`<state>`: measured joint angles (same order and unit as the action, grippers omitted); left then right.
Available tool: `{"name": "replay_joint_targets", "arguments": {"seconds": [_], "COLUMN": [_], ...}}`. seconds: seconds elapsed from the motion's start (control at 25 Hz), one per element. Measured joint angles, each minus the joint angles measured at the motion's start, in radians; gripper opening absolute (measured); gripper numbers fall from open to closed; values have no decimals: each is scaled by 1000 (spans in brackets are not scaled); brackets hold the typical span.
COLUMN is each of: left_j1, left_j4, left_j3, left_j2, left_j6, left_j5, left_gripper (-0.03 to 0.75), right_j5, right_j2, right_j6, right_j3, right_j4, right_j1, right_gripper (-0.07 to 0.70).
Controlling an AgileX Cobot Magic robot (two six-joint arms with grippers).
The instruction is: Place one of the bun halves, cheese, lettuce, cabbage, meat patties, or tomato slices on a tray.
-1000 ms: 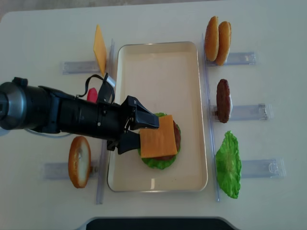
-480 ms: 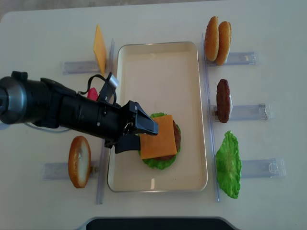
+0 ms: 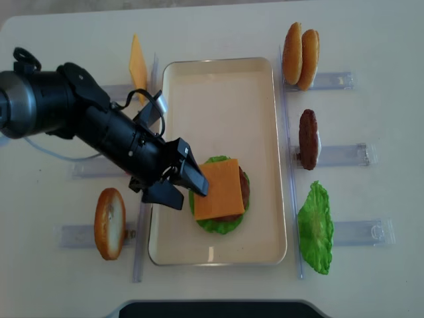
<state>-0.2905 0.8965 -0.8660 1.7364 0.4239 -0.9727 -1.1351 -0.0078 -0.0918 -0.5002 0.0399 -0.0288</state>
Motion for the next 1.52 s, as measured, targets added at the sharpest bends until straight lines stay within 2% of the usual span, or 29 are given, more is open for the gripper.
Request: {"name": "replay_joint_targets", "arguments": {"seconds": [0.24, 0.44, 0.72, 0.88, 1.16, 1.24, 1.32, 1.52], "left_j1": [0, 0, 0, 0, 4, 30, 92, 285], "left_j4": [-173, -328, -542, -677, -927, -958, -937, -867], "left_j3": [-180, -405, -657, -705, -706, -706, -706, -706], "left_j2": [-7, -30, -32, -32, -32, -32, -32, -32], "left_j6": [-135, -270, -397, -417, -434, -434, -424, -364], "left_j5": [-115, -190, -243, -247, -256, -256, -256, -256], "left_gripper": [610, 610, 610, 610, 610, 610, 610, 610], "right_j5": [0, 0, 0, 0, 0, 0, 0, 0], "right_j2": [0, 0, 0, 0, 0, 0, 0, 0], "right_j6": [0, 0, 0, 0, 0, 0, 0, 0], "right_j3": [0, 0, 0, 0, 0, 0, 0, 0], "right_j4": [0, 0, 0, 0, 0, 0, 0, 0], "right_j1": [0, 0, 0, 0, 0, 0, 0, 0], "right_gripper": [480, 480, 480, 480, 480, 480, 480, 480]}}
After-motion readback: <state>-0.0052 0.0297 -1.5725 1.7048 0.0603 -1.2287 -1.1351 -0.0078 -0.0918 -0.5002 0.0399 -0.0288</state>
